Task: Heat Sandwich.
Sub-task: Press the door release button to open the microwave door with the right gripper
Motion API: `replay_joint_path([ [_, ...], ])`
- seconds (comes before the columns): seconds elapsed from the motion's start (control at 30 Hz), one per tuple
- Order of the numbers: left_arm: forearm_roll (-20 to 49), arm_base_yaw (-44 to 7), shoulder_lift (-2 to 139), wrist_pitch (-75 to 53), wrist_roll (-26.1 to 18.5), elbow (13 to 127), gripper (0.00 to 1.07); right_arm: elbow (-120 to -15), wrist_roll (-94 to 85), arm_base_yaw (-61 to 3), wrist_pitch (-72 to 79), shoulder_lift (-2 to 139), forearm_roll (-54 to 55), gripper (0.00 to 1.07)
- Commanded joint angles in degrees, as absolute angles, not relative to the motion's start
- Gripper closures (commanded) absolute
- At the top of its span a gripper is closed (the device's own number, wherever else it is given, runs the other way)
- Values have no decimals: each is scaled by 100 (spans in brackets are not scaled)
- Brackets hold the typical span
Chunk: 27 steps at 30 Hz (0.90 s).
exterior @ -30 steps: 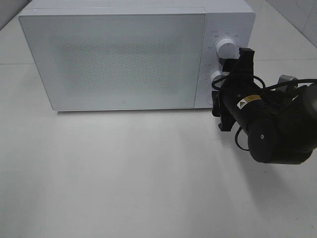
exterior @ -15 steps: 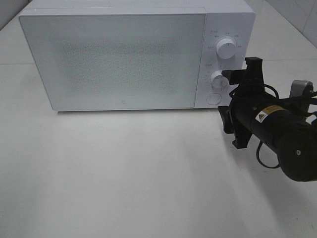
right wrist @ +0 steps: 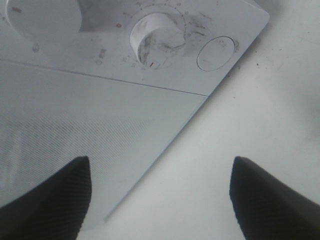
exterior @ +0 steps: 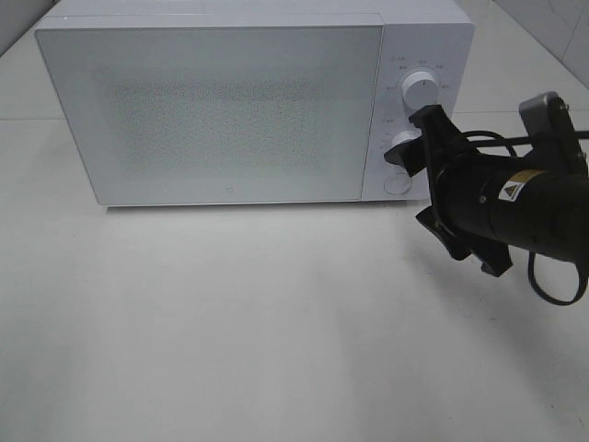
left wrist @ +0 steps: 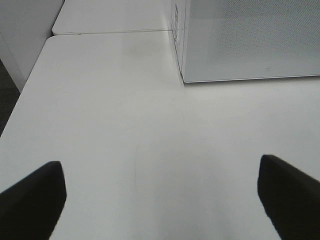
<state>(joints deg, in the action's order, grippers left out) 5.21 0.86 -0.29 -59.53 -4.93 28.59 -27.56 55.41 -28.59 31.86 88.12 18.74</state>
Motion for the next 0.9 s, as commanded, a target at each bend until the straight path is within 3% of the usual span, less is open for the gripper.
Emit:
replay_joint_path([
  [0.03, 539, 97, -178, -5936, -504, 2842, 9, -3048, 4303, -2664, 2017, 8486, 1662, 32],
  [0.33, 539, 97, -178, -5936, -504, 2842, 9, -3942, 2126, -2263, -779, 7987, 756, 32],
  [0.67, 539, 97, -178, -5936, -504, 2842, 9, -4561, 1994, -2263, -3128, 7443, -871, 32],
  [0.9, 539, 97, -178, -5936, -504, 2842, 9, -4601, 1891, -2263, -3867, 6784, -1083, 32],
])
